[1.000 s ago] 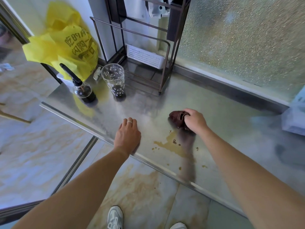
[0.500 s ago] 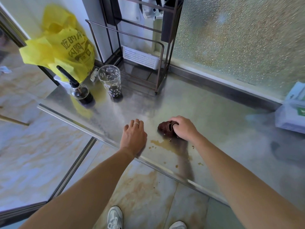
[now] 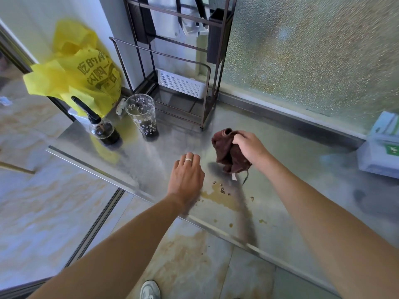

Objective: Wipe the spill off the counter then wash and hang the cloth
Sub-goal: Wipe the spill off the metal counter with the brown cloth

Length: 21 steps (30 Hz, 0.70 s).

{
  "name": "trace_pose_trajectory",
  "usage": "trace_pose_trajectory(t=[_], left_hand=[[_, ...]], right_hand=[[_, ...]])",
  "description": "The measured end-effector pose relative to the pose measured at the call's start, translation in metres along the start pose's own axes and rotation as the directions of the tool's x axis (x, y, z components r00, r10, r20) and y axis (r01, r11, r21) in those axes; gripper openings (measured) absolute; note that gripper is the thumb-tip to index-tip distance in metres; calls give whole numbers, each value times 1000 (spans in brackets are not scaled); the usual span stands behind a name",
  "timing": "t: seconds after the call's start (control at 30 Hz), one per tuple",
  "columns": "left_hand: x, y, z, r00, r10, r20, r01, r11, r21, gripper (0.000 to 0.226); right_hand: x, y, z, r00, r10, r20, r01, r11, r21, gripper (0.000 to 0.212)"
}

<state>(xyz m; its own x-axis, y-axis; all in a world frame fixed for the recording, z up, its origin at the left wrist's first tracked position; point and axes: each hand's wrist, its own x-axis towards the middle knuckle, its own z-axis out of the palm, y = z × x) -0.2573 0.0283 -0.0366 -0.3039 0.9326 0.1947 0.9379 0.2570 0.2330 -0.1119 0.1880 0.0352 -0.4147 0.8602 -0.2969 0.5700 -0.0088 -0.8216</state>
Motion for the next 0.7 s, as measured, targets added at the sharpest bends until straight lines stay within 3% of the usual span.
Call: trace_pose_trajectory(t=[0.03,0.17,0.33,0.4,0.53,0.7], left_hand=[[2,2,2,1000,-7,-7,7,1000,-10,27],[5,7,9,998,2,61,0,1000,-26,35],[6,9,15,996,-11,86,15,999,-45,38],[6,9,15,997,-24,77,28,998,-57,38],[7,8,10,996,-36,79,42,996,-74,40],[10,11,9,988,-39,151,52,995,-86,53]], right_hand=[[2,2,2,999,30,10,-31,999,22,19],[-4,26,22,987,55,154,-20,974,-224,35],[-8,33,38,965,51,259,-52,999,-2,34],[-3,33,36,973,41,228,-24,997,-74,31],[7,28,27,977,-101,186,171,895,-412,20],[10,6,23,964,-241,116,267,874,-406,19]])
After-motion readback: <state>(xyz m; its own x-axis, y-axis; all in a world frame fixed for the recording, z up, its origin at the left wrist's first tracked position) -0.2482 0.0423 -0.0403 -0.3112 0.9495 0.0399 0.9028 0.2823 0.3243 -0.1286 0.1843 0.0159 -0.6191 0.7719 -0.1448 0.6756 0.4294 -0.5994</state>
